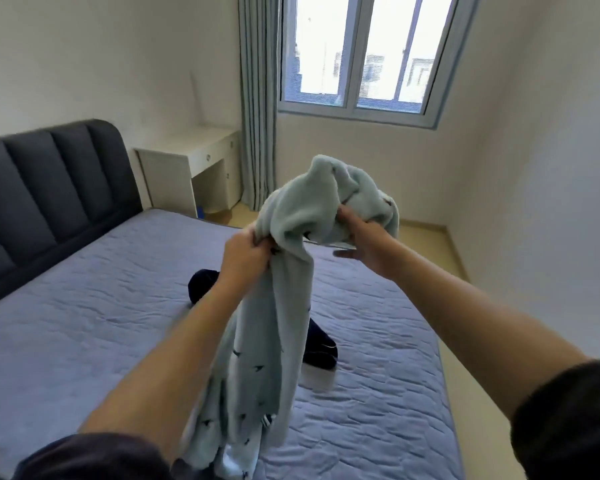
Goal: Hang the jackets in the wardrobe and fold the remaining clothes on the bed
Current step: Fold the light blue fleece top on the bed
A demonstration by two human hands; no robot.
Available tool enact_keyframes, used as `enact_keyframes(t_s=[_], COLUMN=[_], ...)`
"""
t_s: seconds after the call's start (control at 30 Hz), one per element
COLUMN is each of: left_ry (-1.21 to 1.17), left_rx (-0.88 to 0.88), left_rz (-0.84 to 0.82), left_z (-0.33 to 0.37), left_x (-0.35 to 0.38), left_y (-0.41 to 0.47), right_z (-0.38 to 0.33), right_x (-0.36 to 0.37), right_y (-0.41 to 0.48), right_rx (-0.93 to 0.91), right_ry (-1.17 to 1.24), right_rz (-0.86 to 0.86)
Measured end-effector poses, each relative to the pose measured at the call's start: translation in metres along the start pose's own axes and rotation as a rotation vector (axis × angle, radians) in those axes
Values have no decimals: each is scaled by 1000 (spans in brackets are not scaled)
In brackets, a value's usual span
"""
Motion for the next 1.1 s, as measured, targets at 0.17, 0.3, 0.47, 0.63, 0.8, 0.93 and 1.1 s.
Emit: enact_keyframes(t_s=[0.17, 0.3, 0.47, 0.63, 0.8, 0.93, 1.1], left_ry=[-153, -239, -275, -318, -285, -340, -362], left_rx=[50, -27, -397, -583, -362, -258, -312], left_rz=[142, 223, 132, -302, -510, -794, -581], left_z=[113, 126, 22, -37, -35, -15, -23], left_x=[-2, -6, 7, 82, 123, 161, 164], left_y=[47, 55, 24, -53, -107, -144, -123], right_z=[63, 95, 75, 38, 36, 46, 52], right_x=[-1, -13, -49, -72, -88, -91, -100], right_y=[-50, -60, -64, -57, -41, -36, -35], right_rx=[75, 96, 116, 59, 175, 247, 255], right_ry=[-291, -457, -372, -96, 10, 49, 82], right_rz=[-282, -132, -29, 147, 297, 370, 407])
Point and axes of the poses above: each hand's wrist, its own y-axis towards the middle knuckle, its own x-axis out of the palm, z = x × y, the point moved 10 cm from there along y, towards the middle knuckle, and after that the axes turned 6 degrees about x, right-handed, at the moved point
